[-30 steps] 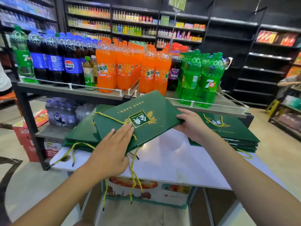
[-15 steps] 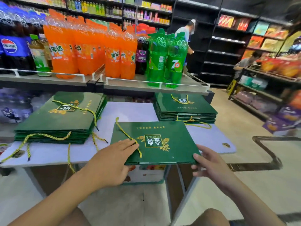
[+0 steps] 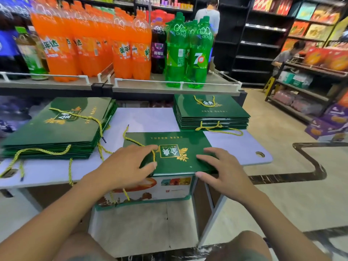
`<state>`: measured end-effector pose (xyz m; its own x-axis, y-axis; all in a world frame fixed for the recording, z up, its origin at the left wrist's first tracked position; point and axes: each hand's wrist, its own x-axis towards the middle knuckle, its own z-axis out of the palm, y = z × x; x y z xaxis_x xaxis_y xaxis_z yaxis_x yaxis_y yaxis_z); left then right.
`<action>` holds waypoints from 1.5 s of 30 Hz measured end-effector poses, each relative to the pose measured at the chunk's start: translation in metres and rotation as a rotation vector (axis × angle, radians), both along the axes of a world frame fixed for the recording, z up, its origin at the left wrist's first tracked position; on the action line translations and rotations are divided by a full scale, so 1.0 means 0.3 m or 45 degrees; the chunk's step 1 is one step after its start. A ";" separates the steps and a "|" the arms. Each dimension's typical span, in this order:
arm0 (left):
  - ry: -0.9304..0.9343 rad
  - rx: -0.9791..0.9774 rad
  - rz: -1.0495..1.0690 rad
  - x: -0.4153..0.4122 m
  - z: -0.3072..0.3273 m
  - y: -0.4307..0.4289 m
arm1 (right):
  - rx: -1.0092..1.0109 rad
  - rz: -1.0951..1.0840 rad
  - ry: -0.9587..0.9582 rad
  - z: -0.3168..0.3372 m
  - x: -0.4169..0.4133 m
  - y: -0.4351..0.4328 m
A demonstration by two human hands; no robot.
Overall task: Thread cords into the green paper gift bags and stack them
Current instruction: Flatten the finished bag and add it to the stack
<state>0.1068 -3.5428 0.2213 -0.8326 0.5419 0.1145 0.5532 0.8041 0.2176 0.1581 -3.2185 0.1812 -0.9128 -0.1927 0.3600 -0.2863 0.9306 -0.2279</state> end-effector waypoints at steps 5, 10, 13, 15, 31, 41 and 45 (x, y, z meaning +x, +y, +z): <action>-0.351 0.247 -0.026 -0.018 0.008 0.131 | -0.016 0.061 -0.031 -0.004 -0.029 -0.026; -0.607 0.457 -0.293 0.004 0.010 0.240 | 0.056 0.044 -0.120 0.052 -0.069 -0.024; -0.457 0.409 -0.358 -0.026 0.007 0.237 | 0.149 0.040 -0.188 0.101 -0.122 -0.023; -0.285 0.335 -0.350 -0.046 0.008 0.224 | 0.123 0.042 -0.219 0.126 -0.160 -0.021; -0.286 0.329 -0.275 -0.114 -0.057 0.162 | -0.103 -0.046 -0.309 0.269 -0.320 0.089; -0.191 0.126 -0.363 -0.126 -0.068 0.168 | -1.019 0.166 -0.627 0.184 -0.107 -0.088; -0.117 0.133 -0.388 -0.136 -0.080 0.170 | -0.866 0.115 -0.568 0.154 -0.094 -0.094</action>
